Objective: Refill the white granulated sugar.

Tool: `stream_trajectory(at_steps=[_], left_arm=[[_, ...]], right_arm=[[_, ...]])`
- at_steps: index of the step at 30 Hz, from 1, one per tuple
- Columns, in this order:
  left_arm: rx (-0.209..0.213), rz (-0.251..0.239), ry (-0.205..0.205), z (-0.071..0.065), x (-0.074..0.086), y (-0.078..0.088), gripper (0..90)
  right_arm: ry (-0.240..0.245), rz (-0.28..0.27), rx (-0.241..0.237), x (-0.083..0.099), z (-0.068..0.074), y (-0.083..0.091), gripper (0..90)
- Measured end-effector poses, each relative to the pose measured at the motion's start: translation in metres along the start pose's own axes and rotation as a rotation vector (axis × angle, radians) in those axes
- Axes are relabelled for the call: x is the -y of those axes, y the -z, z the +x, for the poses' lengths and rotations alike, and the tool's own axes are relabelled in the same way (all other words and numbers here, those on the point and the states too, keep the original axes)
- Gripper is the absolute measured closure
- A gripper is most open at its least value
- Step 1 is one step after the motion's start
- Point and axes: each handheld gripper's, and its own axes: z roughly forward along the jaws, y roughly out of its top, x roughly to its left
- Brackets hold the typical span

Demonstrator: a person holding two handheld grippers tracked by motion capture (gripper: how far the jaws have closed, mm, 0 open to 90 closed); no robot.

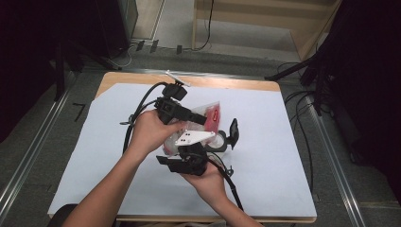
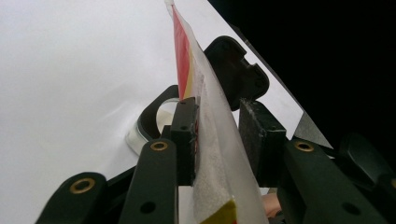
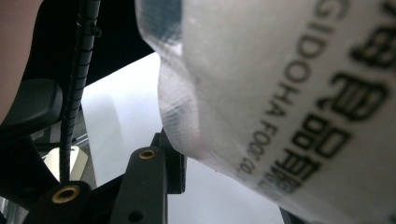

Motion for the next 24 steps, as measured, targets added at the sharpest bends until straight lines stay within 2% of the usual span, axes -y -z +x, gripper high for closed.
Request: stream_trajectory(at_steps=[4,7,24], left_arm=[[-0.005,-0.009,-0.006,-0.0029,-0.0005,0.0011,67.7],[-0.006,0.000,-0.013,-0.0018,-0.0005,0.0007,69.0],[-0.013,-0.006,-0.034,-0.0086,0.0030,0.0036,69.4]], right_arm=[[0.001,-0.008,0.000,-0.0007,0.0009,0.0014,64.0],[-0.016,-0.013,-0.001,-0.0001,0.0022,-0.0001,63.8],[0.001,-0.024,0.003,0.0016,0.0087,-0.0015,63.7]])
